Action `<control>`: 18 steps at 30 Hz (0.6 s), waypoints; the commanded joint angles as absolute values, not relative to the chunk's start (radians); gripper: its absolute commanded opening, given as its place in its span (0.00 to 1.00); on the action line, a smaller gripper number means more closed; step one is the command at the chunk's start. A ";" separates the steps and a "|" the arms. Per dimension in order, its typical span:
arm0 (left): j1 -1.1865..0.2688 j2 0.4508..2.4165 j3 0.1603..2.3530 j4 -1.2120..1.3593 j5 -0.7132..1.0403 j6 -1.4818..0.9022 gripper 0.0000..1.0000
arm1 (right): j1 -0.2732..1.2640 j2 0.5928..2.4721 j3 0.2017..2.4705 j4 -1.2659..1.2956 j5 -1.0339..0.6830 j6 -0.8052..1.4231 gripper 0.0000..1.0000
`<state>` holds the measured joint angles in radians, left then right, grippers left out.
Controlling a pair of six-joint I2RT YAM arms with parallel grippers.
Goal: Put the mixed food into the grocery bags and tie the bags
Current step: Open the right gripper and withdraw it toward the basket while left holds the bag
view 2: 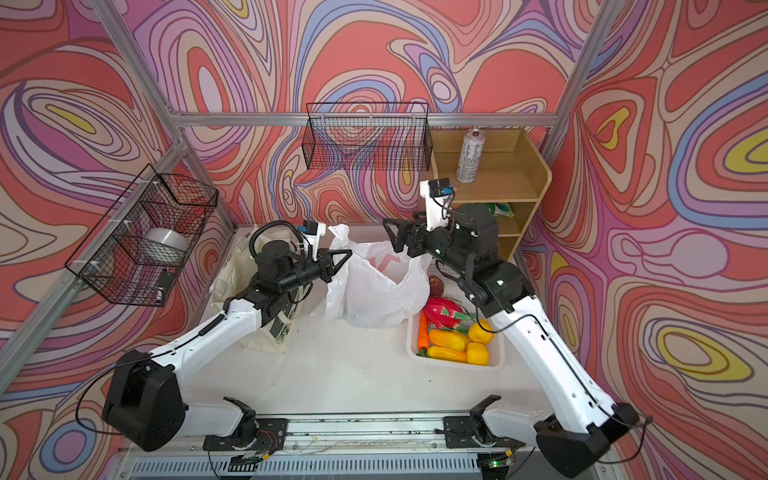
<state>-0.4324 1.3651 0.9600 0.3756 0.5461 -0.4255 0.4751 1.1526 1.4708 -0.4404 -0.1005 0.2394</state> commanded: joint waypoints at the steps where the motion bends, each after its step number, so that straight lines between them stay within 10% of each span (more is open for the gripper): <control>1: -0.429 1.339 0.959 0.345 0.559 -0.398 0.00 | 0.445 1.121 1.383 -0.530 0.089 0.224 0.92; 18: -0.428 1.382 0.979 0.336 0.645 -0.424 0.00 | 0.416 1.150 1.236 -0.398 -0.068 0.113 0.90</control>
